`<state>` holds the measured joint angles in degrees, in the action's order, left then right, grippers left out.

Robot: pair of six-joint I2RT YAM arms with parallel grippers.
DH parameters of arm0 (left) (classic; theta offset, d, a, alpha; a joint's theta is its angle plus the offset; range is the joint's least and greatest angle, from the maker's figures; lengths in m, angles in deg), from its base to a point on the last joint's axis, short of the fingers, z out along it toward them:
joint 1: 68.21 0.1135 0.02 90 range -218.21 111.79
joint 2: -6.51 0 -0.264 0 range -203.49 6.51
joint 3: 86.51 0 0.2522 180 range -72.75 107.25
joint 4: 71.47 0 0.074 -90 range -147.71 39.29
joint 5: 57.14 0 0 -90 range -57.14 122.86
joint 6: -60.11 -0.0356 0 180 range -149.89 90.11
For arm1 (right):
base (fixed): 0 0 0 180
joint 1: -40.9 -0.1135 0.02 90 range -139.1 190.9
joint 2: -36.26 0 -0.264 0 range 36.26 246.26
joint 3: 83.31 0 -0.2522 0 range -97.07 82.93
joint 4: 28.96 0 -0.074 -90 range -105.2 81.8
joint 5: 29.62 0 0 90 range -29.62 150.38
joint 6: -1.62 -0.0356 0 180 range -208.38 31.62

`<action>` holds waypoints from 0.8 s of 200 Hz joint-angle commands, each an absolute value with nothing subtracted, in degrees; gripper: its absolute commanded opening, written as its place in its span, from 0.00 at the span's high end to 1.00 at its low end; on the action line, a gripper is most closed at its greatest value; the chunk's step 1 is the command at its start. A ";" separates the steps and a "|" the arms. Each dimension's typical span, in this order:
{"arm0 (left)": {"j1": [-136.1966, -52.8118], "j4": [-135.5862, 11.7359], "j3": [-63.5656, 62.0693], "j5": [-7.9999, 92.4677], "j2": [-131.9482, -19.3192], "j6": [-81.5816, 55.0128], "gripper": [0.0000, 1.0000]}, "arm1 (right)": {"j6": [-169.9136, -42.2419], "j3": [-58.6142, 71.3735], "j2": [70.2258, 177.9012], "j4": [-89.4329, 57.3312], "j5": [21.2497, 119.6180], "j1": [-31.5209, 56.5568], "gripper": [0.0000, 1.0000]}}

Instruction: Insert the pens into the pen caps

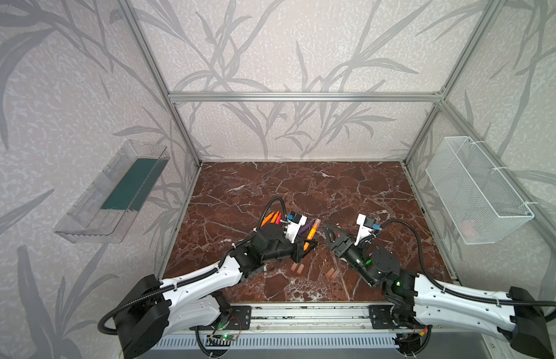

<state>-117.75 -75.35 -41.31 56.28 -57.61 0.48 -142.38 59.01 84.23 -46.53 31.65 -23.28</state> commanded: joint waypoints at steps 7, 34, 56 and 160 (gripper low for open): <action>-118.40 -76.17 -39.95 55.80 -56.97 -1.17 1.00 | -142.26 54.68 88.09 -42.37 34.67 -19.11 0.47; -118.86 -75.80 -39.79 55.56 -56.95 -1.67 1.00 | -142.96 51.21 94.12 -42.28 38.73 -15.39 0.52; -119.10 -75.59 -39.57 55.46 -57.12 -1.86 1.00 | -142.46 48.87 97.33 -42.05 39.81 -15.13 0.55; -119.45 -74.22 -38.61 55.05 -57.73 -2.88 1.00 | -143.05 48.00 100.94 -38.27 45.15 -15.04 0.98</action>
<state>-119.15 -74.39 -40.98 55.06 -57.72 -1.49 -143.67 48.63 100.10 -40.94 41.46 -14.91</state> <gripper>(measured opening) 0.166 0.160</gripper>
